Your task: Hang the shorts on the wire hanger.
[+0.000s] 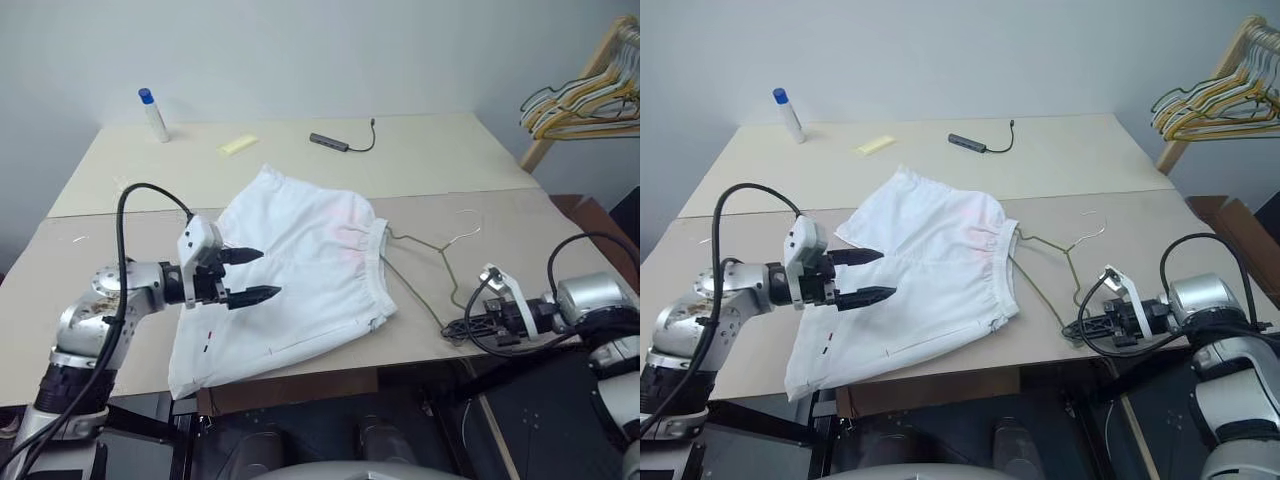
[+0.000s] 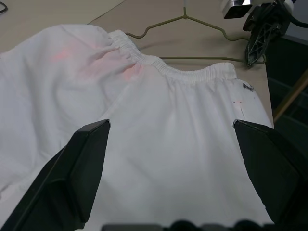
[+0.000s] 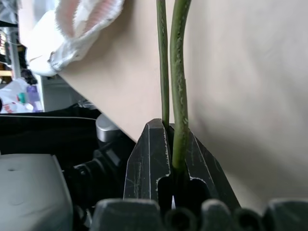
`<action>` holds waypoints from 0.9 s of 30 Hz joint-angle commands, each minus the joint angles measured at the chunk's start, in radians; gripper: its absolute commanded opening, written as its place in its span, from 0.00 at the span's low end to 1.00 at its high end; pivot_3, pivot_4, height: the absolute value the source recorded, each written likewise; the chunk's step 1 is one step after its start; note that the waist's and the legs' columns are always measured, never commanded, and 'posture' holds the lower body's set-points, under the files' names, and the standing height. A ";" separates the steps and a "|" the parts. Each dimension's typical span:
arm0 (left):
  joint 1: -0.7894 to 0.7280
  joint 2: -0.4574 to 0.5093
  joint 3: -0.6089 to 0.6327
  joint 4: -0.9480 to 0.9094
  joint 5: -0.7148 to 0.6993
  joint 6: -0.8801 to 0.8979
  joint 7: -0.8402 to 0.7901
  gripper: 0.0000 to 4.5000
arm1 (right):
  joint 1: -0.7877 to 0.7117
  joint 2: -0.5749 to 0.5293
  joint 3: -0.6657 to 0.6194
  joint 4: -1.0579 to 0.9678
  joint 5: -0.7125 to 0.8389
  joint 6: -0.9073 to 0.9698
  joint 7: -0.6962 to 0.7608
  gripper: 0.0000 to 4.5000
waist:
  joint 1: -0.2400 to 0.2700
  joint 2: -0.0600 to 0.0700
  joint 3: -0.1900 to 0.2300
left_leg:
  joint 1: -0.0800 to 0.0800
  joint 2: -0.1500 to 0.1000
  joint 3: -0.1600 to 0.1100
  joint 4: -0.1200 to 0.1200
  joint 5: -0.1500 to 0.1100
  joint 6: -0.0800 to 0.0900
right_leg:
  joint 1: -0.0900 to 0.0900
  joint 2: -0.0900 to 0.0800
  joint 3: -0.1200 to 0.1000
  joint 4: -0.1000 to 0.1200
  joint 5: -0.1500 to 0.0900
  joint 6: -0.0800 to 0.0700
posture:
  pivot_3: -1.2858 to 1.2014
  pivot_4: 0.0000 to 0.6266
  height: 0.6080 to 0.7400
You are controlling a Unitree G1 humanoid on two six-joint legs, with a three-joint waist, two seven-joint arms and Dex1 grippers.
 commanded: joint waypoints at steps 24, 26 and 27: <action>0.035 -0.003 0.048 -0.096 -0.041 0.034 0.058 0.99 | -0.310 0.169 -0.157 0.441 -0.261 -0.241 -0.020 0.00 | 0.039 0.001 0.000 | 0.000 0.000 0.000 0.000 0.001 -0.003 | -0.001 -0.001 0.000 0.002 0.000 -0.001 | 0.54 0.00 1.00; 0.025 -0.011 0.036 -0.088 -0.040 0.025 0.056 0.99 | -0.311 0.166 -0.184 0.417 -0.268 -0.240 -0.022 0.00 | 0.038 0.001 0.000 | 0.000 0.000 0.000 0.000 0.001 -0.003 | -0.001 -0.001 0.000 0.002 0.000 -0.001 | 0.54 0.00 1.00; 0.015 -0.017 0.028 -0.081 -0.037 0.020 0.056 0.99 | -0.308 0.167 -0.198 0.401 -0.269 -0.246 -0.027 0.00 | 0.037 0.001 -0.001 | 0.000 0.000 0.000 0.000 0.001 -0.003 | -0.001 -0.001 0.000 0.002 0.000 -0.001 | 0.53 0.00 1.00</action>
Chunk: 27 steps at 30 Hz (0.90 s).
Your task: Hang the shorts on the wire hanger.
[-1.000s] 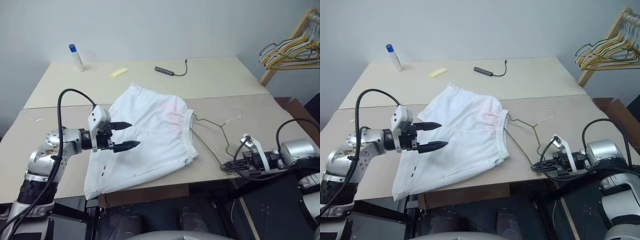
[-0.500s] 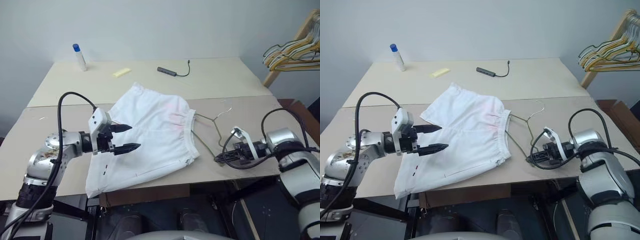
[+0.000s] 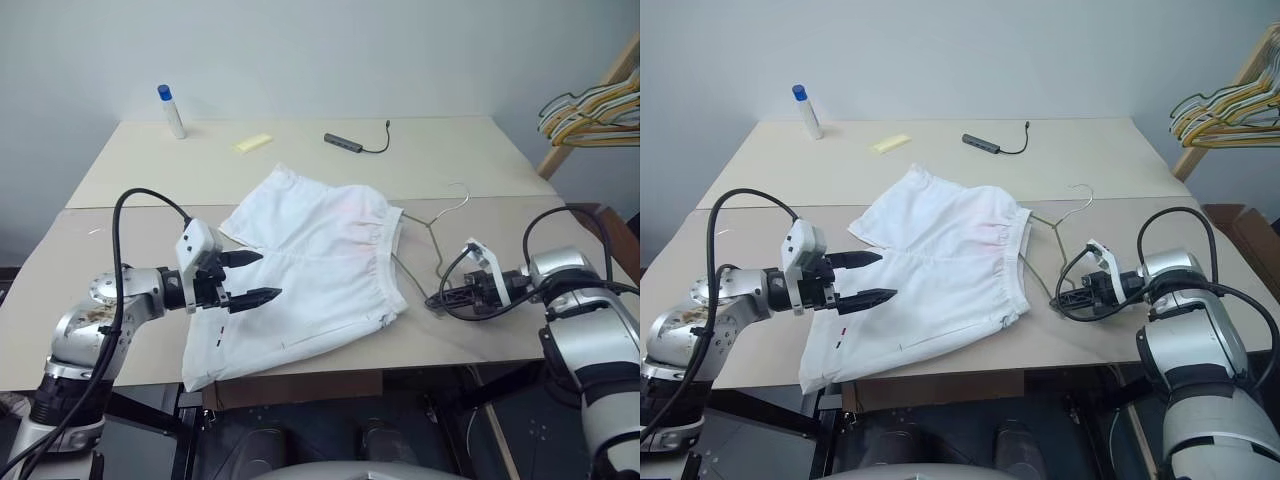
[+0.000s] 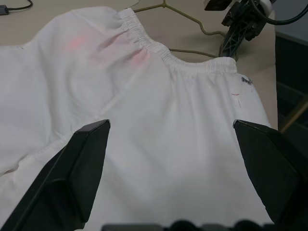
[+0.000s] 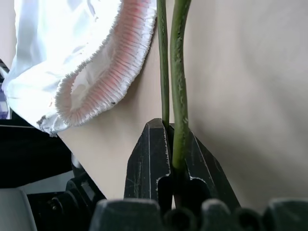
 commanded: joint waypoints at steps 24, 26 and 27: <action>-0.824 0.122 -0.066 0.658 0.162 -0.382 -0.464 0.99 | 0.157 -0.076 -0.032 -1.122 -0.104 -0.052 -0.316 0.00 | -0.052 0.000 0.000 | -0.002 -0.001 0.003 0.001 0.000 0.000 | -0.001 0.000 -0.001 -0.001 0.000 0.001 | 0.51 0.00 1.00; -0.896 0.108 -0.115 0.767 0.215 -0.444 -0.550 0.99 | 0.150 -0.073 -0.006 -1.163 -0.119 -0.056 -0.322 0.00 | -0.052 0.000 0.000 | -0.002 -0.001 0.006 0.001 0.000 0.000 | -0.001 0.000 -0.001 0.000 0.000 0.001 | 0.51 0.00 1.00; -0.926 0.098 -0.134 0.811 0.236 -0.464 -0.582 0.99 | 0.147 -0.073 0.004 -1.180 -0.125 -0.059 -0.322 0.00 | -0.052 0.000 0.000 | -0.003 -0.001 0.006 0.001 0.000 0.000 | -0.001 0.001 -0.001 -0.001 0.000 0.001 | 0.51 0.00 1.00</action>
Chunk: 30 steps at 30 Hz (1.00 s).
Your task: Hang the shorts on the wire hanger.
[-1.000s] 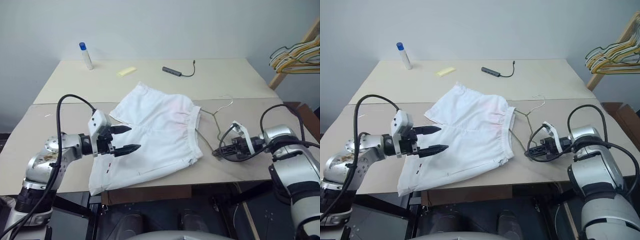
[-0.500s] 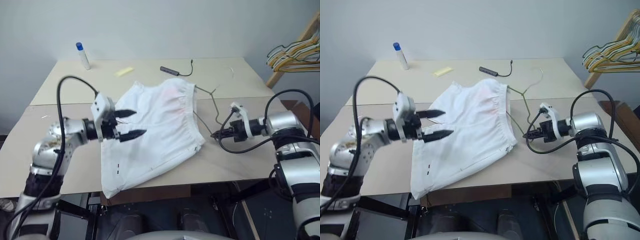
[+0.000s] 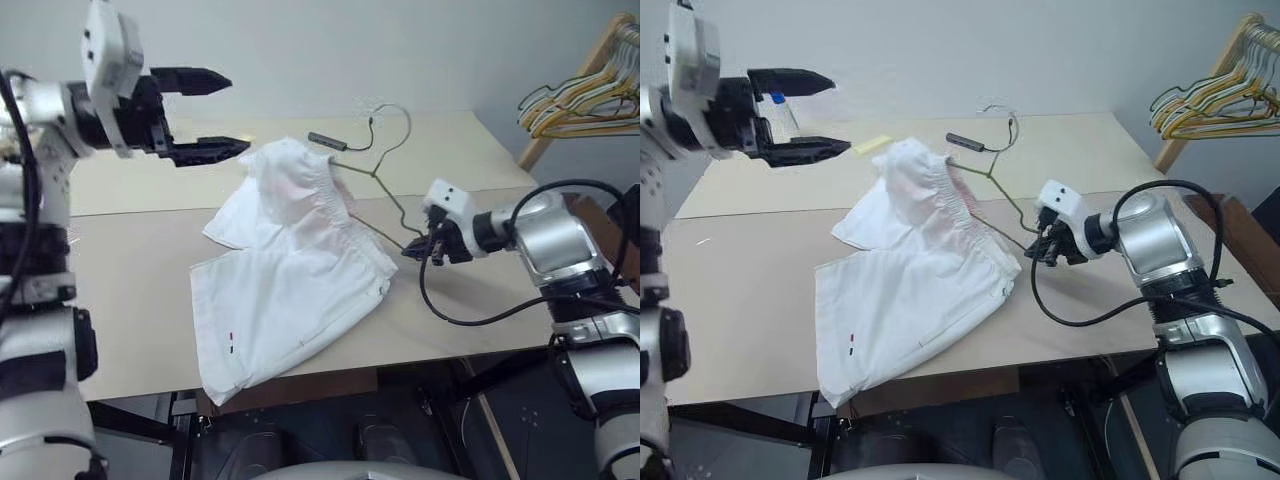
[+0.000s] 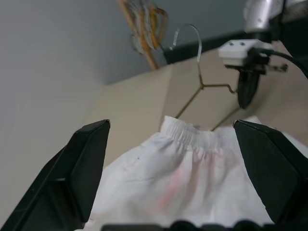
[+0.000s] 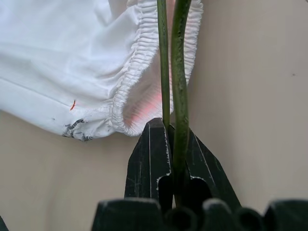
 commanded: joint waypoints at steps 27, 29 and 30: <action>-0.319 -0.130 -0.570 0.559 0.062 -0.315 -0.144 0.38 | -0.053 -0.023 0.085 -0.329 0.010 0.132 -0.024 0.00 | -0.006 0.000 0.000 | -0.008 0.001 -0.004 0.006 -0.003 0.005 | -0.005 0.000 0.000 0.001 -0.001 0.002 | 0.49 0.00 1.00; -0.322 -0.126 -0.573 0.564 0.059 -0.314 -0.144 0.23 | -0.048 -0.024 0.096 -0.324 -0.002 0.124 -0.034 0.00 | -0.006 0.000 0.000 | -0.008 0.001 -0.004 0.006 -0.003 0.005 | -0.005 0.000 0.000 0.001 -0.001 0.002 | 0.49 0.00 1.00; -0.322 -0.125 -0.575 0.565 0.057 -0.314 -0.144 0.16 | -0.047 -0.025 0.099 -0.322 -0.007 0.121 -0.038 0.00 | -0.006 0.000 0.000 | -0.008 0.001 -0.004 0.006 -0.003 0.005 | -0.005 0.000 0.000 0.001 -0.001 0.002 | 0.49 0.00 1.00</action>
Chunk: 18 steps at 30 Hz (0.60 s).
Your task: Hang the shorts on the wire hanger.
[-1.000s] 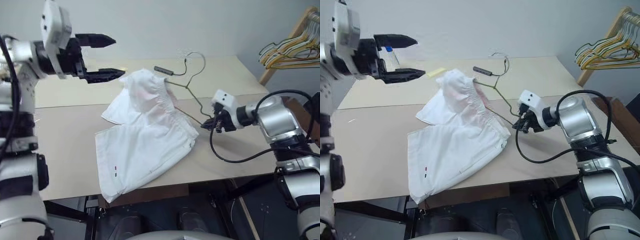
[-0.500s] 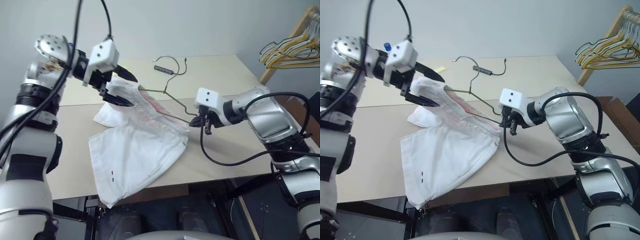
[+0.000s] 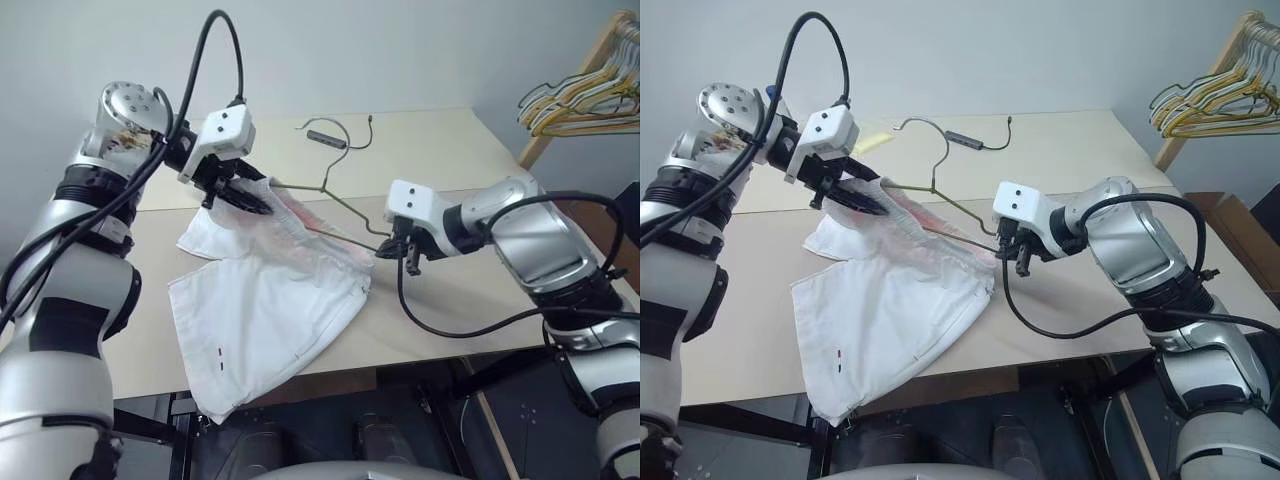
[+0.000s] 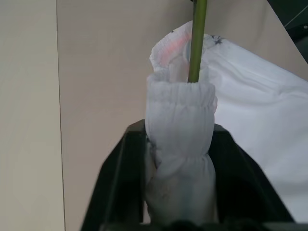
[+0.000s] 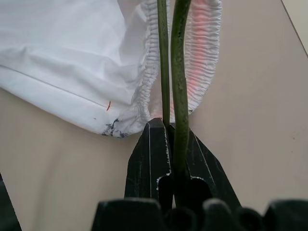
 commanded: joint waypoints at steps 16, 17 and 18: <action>-0.044 0.005 0.089 0.072 0.064 -0.110 -0.003 0.00 | 0.074 0.004 -0.070 -0.033 -0.024 -0.199 -0.144 0.24 | -0.003 0.000 0.000 | -0.001 0.000 0.001 0.001 0.000 0.000 | 0.000 0.000 0.000 0.000 0.000 0.000 | 0.49 0.00 1.00; -0.047 0.001 0.107 0.082 0.079 -0.111 -0.003 0.00 | 0.076 0.002 -0.088 -0.040 -0.019 -0.185 -0.153 0.31 | -0.005 0.000 0.000 | -0.001 0.000 0.001 0.001 0.000 0.000 | 0.000 0.000 0.000 0.000 0.000 0.000 | 0.49 0.00 1.00; -0.050 -0.003 0.123 0.093 0.093 -0.111 -0.003 0.00 | 0.079 -0.004 -0.108 -0.045 -0.014 -0.176 -0.160 0.39 | -0.008 0.000 0.000 | -0.001 0.000 0.000 0.001 0.000 0.000 | 0.000 0.000 0.000 0.000 0.000 0.000 | 0.49 0.00 1.00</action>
